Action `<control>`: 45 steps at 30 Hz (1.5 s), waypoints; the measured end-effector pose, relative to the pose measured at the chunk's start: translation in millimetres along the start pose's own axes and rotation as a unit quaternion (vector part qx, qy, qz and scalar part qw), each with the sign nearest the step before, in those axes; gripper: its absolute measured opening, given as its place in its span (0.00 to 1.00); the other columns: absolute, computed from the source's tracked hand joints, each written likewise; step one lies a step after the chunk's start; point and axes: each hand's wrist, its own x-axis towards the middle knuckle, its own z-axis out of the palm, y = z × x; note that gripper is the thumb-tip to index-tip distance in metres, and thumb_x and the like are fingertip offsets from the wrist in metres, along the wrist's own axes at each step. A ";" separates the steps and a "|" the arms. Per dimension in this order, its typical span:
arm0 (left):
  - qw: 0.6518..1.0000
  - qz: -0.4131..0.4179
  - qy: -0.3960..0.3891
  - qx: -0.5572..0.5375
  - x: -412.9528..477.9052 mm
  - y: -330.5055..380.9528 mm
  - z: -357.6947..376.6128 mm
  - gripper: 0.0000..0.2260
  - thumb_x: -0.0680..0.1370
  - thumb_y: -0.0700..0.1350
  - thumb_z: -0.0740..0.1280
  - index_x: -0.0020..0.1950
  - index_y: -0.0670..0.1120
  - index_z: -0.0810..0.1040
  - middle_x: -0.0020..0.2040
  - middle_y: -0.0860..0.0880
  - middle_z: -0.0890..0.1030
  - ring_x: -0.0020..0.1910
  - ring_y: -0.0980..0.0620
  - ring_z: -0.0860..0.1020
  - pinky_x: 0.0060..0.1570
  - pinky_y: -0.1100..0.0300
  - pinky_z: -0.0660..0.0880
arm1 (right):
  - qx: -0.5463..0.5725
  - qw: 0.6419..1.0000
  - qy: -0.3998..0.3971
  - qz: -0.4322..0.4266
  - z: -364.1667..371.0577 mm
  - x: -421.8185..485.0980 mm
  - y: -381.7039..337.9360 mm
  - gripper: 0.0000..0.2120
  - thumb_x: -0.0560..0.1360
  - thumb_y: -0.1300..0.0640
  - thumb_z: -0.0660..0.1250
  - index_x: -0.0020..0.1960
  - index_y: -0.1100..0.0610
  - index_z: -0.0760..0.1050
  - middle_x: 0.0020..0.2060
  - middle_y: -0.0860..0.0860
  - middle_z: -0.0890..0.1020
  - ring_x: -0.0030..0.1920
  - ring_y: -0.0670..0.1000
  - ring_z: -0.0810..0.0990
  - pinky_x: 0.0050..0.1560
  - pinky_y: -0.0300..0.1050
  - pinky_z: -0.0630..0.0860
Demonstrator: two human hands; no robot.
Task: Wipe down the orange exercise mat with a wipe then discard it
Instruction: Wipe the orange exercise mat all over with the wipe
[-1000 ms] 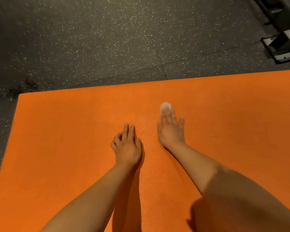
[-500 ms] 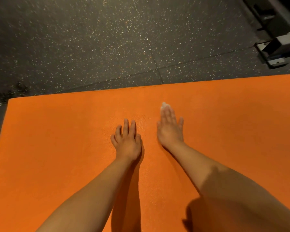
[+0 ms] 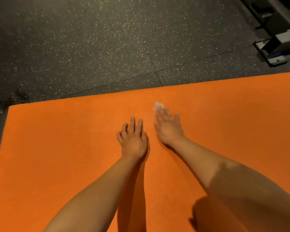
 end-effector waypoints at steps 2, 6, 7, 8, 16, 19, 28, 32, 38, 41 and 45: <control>1.000 -0.006 0.007 -0.004 1.7 -1.8 -0.3 0.24 0.83 0.58 0.53 0.80 0.61 0.55 0.83 0.55 0.49 0.77 0.47 0.50 0.72 0.44 0.48 | 0.033 0.993 0.042 0.105 -5.9 2.9 18.1 0.28 0.86 0.48 0.43 0.83 0.51 0.38 0.82 0.47 0.39 0.80 0.48 0.35 0.78 0.62 0.36; 0.999 -0.016 0.032 -0.022 7.1 -1.1 -2.7 0.23 0.83 0.56 0.55 0.79 0.61 0.60 0.81 0.55 0.55 0.74 0.46 0.54 0.70 0.44 0.50 | 0.063 0.990 0.040 0.122 -4.9 14.5 -6.3 0.28 0.86 0.52 0.44 0.83 0.55 0.39 0.82 0.50 0.39 0.80 0.49 0.34 0.77 0.59 0.35; 0.998 -0.026 0.040 -0.033 10.4 0.3 -4.1 0.23 0.83 0.55 0.56 0.79 0.60 0.60 0.81 0.55 0.55 0.74 0.46 0.56 0.70 0.44 0.51 | 0.064 0.995 0.027 0.076 -2.4 17.6 -19.5 0.28 0.86 0.52 0.45 0.83 0.55 0.40 0.82 0.49 0.40 0.80 0.49 0.34 0.77 0.58 0.35; 0.997 -0.035 0.048 -0.042 14.4 1.1 -5.3 0.23 0.83 0.54 0.56 0.79 0.60 0.59 0.82 0.54 0.54 0.73 0.45 0.56 0.69 0.45 0.52 | 0.060 0.998 0.012 0.023 0.4 19.7 -31.8 0.27 0.86 0.53 0.45 0.83 0.54 0.41 0.82 0.49 0.41 0.81 0.48 0.35 0.77 0.57 0.35; 0.999 -0.040 0.025 0.004 36.5 4.4 -5.9 0.24 0.83 0.55 0.52 0.80 0.62 0.54 0.82 0.55 0.48 0.71 0.45 0.56 0.66 0.46 0.54 | 0.028 0.997 0.044 0.053 -15.7 32.2 12.4 0.28 0.86 0.50 0.44 0.82 0.49 0.35 0.81 0.44 0.35 0.79 0.46 0.33 0.79 0.61 0.36; 0.998 -0.039 0.044 -0.017 45.2 0.4 -10.5 0.23 0.82 0.55 0.56 0.78 0.61 0.61 0.80 0.53 0.56 0.70 0.44 0.58 0.66 0.46 0.54 | 0.046 0.985 0.062 0.152 -22.0 45.9 18.8 0.28 0.86 0.51 0.44 0.83 0.53 0.37 0.81 0.48 0.37 0.80 0.48 0.33 0.78 0.60 0.34; 0.999 -0.036 0.008 -0.011 81.6 7.8 -13.5 0.24 0.83 0.58 0.49 0.80 0.65 0.49 0.82 0.57 0.43 0.78 0.48 0.46 0.71 0.42 0.48 | 0.024 0.998 0.024 -0.045 -18.9 67.1 -21.3 0.30 0.85 0.55 0.48 0.83 0.47 0.39 0.82 0.44 0.41 0.81 0.45 0.37 0.79 0.61 0.35; 1.000 -0.025 0.015 -0.006 80.5 3.5 -13.1 0.24 0.84 0.60 0.48 0.80 0.65 0.49 0.82 0.58 0.43 0.77 0.49 0.47 0.70 0.43 0.49 | 0.052 0.979 0.095 0.171 -29.5 73.9 28.6 0.28 0.86 0.54 0.44 0.83 0.53 0.37 0.81 0.48 0.37 0.80 0.49 0.33 0.78 0.65 0.36; 0.999 -0.015 0.001 -0.046 82.5 -0.6 -13.6 0.25 0.83 0.58 0.52 0.80 0.63 0.50 0.82 0.59 0.42 0.78 0.51 0.45 0.71 0.42 0.44 | 0.073 0.980 0.100 0.157 -25.5 93.2 -6.5 0.27 0.86 0.54 0.43 0.82 0.58 0.39 0.82 0.52 0.39 0.80 0.51 0.33 0.78 0.60 0.33; 0.994 -0.010 -0.003 -0.109 84.3 -8.0 -17.1 0.28 0.82 0.54 0.54 0.81 0.60 0.49 0.81 0.62 0.44 0.77 0.56 0.46 0.71 0.46 0.42 | 0.059 0.993 0.071 0.068 -18.2 103.8 -37.1 0.27 0.86 0.55 0.42 0.83 0.57 0.39 0.82 0.50 0.38 0.80 0.48 0.34 0.79 0.58 0.33; 0.985 0.011 -0.005 -0.170 82.5 -16.9 -21.9 0.32 0.80 0.45 0.56 0.82 0.56 0.48 0.81 0.62 0.47 0.77 0.60 0.45 0.68 0.56 0.40 | 0.044 0.998 0.042 0.017 -10.9 105.4 -55.4 0.27 0.86 0.54 0.43 0.83 0.57 0.39 0.82 0.49 0.37 0.80 0.48 0.33 0.79 0.57 0.33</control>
